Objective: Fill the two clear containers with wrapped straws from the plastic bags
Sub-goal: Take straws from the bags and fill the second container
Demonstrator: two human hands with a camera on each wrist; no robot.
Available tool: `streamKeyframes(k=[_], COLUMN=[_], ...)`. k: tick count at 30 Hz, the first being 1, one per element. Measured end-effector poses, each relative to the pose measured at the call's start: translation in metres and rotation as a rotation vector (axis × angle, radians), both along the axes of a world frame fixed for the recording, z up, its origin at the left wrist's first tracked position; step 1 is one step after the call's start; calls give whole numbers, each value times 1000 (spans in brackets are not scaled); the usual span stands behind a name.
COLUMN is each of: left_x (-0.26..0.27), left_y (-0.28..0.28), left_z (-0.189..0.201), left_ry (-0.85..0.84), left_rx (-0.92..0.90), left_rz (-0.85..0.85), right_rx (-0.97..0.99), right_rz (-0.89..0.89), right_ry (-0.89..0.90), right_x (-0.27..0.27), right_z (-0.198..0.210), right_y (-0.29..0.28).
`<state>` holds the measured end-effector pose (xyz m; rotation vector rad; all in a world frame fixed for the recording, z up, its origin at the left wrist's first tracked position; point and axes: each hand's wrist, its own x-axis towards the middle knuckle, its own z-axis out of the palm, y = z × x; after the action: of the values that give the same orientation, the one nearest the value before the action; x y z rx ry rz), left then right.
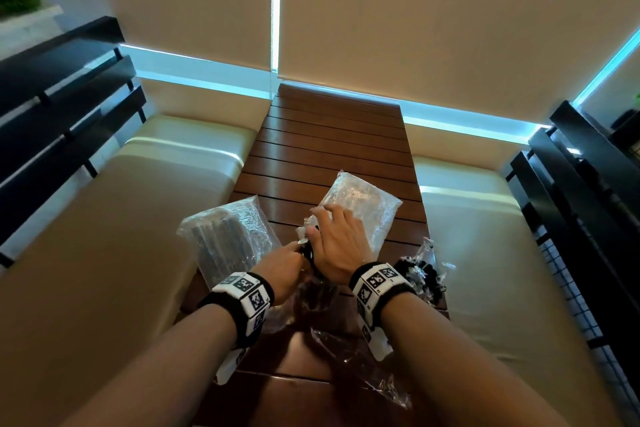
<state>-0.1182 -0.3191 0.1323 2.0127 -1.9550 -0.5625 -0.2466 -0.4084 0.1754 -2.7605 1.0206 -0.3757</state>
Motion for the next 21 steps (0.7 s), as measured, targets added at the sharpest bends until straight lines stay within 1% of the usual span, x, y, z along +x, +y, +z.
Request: streamKeyframes(k=[3, 5, 7, 9, 10, 11, 13, 15, 16, 17, 19, 20, 21], left_x=[-2, -2, 1, 7, 11, 17, 26, 31, 31, 31, 32, 34, 38], left_y=[-1, 2, 9, 20, 27, 33, 46, 55, 58, 61, 64, 65, 65], left_z=[-1, 4, 11, 17, 20, 23, 23, 16, 12, 5, -1, 0, 2], left_ry=[42, 60, 60, 80, 76, 43, -96, -295, -364, -388, -333, -271, -210], left_rx=[25, 39, -15, -133, -182, -186, -44, 139, 218, 252, 252, 242, 215], left_rz=[18, -7, -29, 39, 101, 153, 201, 213, 232, 264, 356, 411, 453], right_rx=[28, 29, 61, 108, 112, 96, 3, -114, -167, -204, -202, -136, -43], right_rz=[25, 26, 31, 24, 11, -7, -23, -5, 15, 44, 150, 230, 304], right_ry=[55, 96, 131, 154, 137, 102, 21, -54, -88, -115, -150, -120, -36], right_x=[1, -1, -3, -5, -5, -4, 1, 11, 17, 22, 31, 35, 38], right_z=[-4, -5, -3, 2, 5, 10, 21, 31, 36, 42, 49, 51, 53], right_y=[1, -1, -5, -8, -7, -5, 1, 11, 17, 24, 34, 38, 42])
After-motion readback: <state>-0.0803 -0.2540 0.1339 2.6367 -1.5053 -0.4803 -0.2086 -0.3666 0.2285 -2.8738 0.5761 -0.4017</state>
